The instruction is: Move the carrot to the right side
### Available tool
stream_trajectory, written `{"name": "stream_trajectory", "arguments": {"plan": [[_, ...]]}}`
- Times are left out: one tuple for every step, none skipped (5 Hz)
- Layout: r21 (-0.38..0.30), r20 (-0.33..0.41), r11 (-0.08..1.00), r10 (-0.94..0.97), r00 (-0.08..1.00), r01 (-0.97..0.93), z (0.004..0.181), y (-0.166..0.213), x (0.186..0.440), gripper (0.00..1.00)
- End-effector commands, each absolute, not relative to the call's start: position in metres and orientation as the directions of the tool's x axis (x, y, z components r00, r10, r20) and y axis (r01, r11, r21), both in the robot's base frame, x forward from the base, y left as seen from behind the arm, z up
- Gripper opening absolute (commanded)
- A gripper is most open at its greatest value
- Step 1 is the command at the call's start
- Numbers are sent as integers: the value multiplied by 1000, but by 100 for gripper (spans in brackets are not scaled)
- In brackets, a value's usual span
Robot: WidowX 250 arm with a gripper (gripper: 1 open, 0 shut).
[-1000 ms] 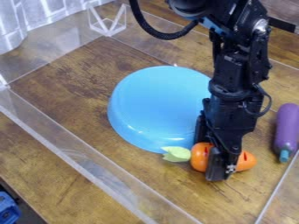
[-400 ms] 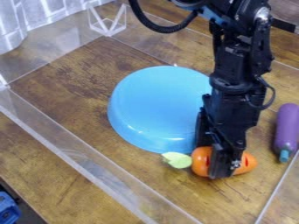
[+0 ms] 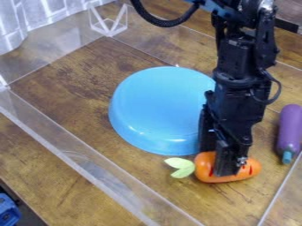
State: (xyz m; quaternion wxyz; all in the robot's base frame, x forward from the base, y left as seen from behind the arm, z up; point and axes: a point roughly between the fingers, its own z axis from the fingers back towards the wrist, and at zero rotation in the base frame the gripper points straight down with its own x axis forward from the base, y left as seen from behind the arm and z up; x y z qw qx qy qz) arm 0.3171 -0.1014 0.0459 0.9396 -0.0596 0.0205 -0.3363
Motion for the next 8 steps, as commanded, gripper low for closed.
{"name": "stream_trajectory", "arguments": {"plan": [[-77, 101, 773, -622, 776, 630, 79, -102, 327, 100], [-71, 105, 774, -621, 776, 629, 80, -104, 329, 100], [-65, 112, 776, -619, 777, 628, 81, -105, 331, 100], [-57, 118, 775, -620, 775, 629, 82, -105, 333, 0], [-49, 124, 775, -621, 774, 630, 83, -105, 334, 0], [-40, 130, 775, -622, 772, 631, 85, -104, 336, 0], [-32, 138, 775, -622, 771, 631, 86, -104, 337, 0], [-24, 144, 775, -623, 769, 632, 88, -104, 338, 0]]}}
